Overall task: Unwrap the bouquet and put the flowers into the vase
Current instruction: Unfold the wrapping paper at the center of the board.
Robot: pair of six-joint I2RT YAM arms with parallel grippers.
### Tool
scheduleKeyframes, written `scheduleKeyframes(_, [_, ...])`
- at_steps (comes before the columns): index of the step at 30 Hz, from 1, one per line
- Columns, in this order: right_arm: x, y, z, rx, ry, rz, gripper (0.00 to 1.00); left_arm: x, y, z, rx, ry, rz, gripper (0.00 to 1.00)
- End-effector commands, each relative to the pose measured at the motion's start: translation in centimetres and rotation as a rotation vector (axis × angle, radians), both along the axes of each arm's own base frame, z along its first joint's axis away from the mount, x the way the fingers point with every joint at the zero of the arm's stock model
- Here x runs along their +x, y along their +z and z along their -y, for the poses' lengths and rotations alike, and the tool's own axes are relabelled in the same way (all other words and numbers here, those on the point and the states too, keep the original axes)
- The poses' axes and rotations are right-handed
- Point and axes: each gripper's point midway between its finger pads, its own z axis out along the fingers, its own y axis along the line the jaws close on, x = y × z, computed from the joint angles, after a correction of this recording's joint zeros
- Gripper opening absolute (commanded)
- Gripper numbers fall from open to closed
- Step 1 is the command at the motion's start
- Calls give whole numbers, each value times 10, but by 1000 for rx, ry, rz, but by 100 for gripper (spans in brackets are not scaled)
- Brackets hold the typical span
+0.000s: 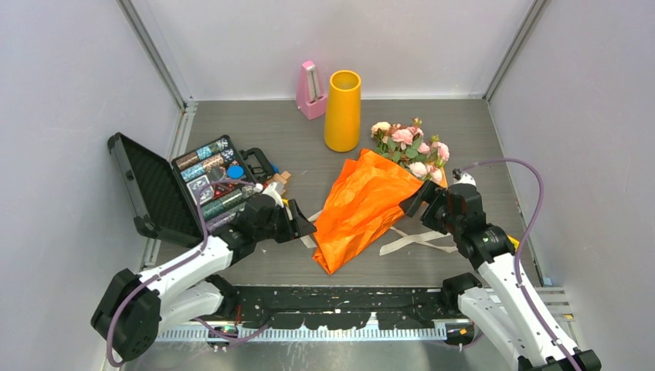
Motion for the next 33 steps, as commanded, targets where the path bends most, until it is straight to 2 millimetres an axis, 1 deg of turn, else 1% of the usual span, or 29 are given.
scheduleKeyframes(1, [0, 24, -13, 63, 54, 37, 88, 9, 9, 12, -55, -13, 18, 58])
scheduleKeyframes(3, [0, 26, -15, 69, 64, 38, 88, 12, 10, 18, -74, -25, 26, 55])
scheduleKeyframes(6, [0, 26, -16, 72, 70, 34, 88, 16, 5, 24, -72, -41, 10, 53])
scheduleKeyframes(11, [1, 25, -16, 72, 65, 31, 88, 17, -2, 33, -81, -80, -3, 49])
scheduleKeyframes(18, [4, 22, -17, 67, 70, 20, 88, 18, -9, 42, -113, -110, -15, 30])
scheduleKeyframes(19, [5, 22, -17, 66, 70, 20, 88, 19, -8, 45, -127, -115, -7, 26])
scheduleKeyframes(21, [6, 22, -18, 65, 71, 17, 88, 20, -5, 48, -149, -124, 1, 14])
scheduleKeyframes(24, [7, 22, -19, 68, 75, 15, 87, 19, -2, 49, -156, -135, 16, 1])
scheduleKeyframes(28, [8, 26, -20, 74, 74, 21, 88, 17, 13, 54, -166, -196, 86, 0])
scheduleKeyframes(31, [9, 29, -20, 82, 69, 24, 88, 11, 32, 64, -176, -270, 163, 0])
scheduleKeyframes(33, [10, 31, -21, 84, 69, 28, 87, 3, 42, 72, -179, -336, 212, 0])
